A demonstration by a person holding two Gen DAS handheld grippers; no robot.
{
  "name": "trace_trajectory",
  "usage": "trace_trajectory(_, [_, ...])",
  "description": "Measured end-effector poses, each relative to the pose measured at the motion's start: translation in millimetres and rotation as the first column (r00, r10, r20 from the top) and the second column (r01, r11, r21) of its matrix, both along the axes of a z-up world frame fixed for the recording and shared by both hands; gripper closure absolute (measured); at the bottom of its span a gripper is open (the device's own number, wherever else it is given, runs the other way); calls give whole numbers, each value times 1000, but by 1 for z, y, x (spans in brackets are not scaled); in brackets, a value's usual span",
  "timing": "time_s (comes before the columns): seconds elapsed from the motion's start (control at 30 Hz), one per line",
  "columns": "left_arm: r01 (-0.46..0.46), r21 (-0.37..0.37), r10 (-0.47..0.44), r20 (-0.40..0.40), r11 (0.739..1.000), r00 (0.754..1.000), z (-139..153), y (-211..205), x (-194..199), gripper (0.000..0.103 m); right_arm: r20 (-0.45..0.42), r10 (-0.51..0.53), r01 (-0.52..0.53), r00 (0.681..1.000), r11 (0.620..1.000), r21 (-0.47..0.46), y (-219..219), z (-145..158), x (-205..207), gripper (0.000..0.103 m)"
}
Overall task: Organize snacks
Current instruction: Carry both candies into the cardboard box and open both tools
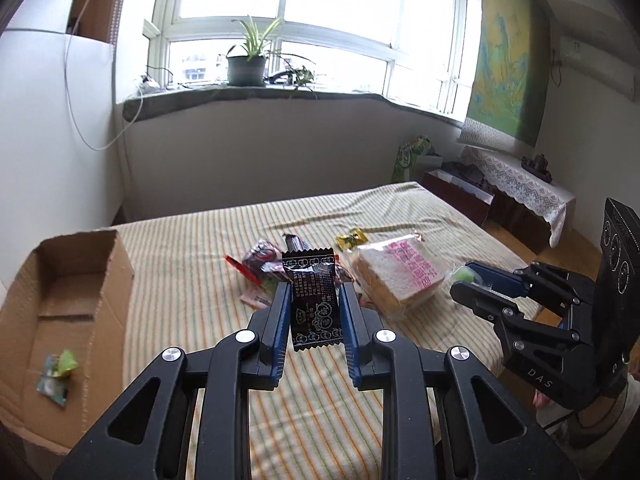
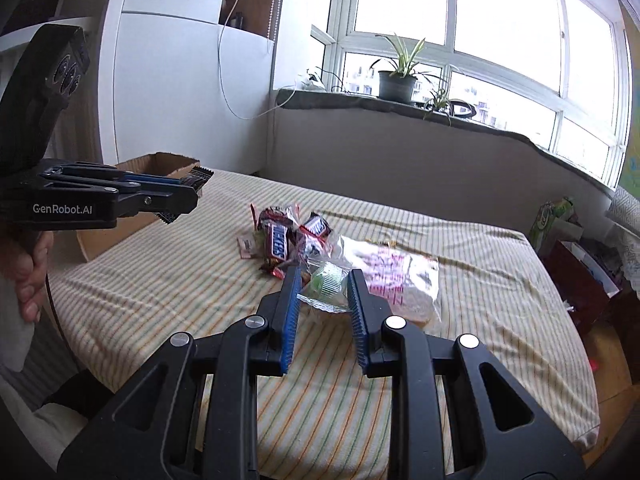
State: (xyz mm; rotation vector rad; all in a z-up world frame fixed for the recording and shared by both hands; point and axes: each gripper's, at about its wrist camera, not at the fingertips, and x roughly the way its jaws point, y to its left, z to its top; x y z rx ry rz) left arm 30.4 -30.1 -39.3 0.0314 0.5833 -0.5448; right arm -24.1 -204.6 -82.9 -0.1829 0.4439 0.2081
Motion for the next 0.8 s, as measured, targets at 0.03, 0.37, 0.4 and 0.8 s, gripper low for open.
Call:
trace_trajectory(0.03, [-7,-7,7,12,1000,1000,5,7,-1,81,15,6,-6,1000,1000,-9,5,7,0,78])
trace_trajectory(0.37, [-102,-84,106,51,991,993,16,71,-10,81,65,90,-84,994,992,-92,75,40,8,78])
trace_trajectory(0.4, [-111,-90,116,50,990,992,15,77,-10,81,61,97,-91,993,991,-95,82,41,9,78])
trace_trajectory(0.8, [-308,-150,314,18,940,949,0,174,-24,81,21,289,-283,957,948,-147,191,35,21,78])
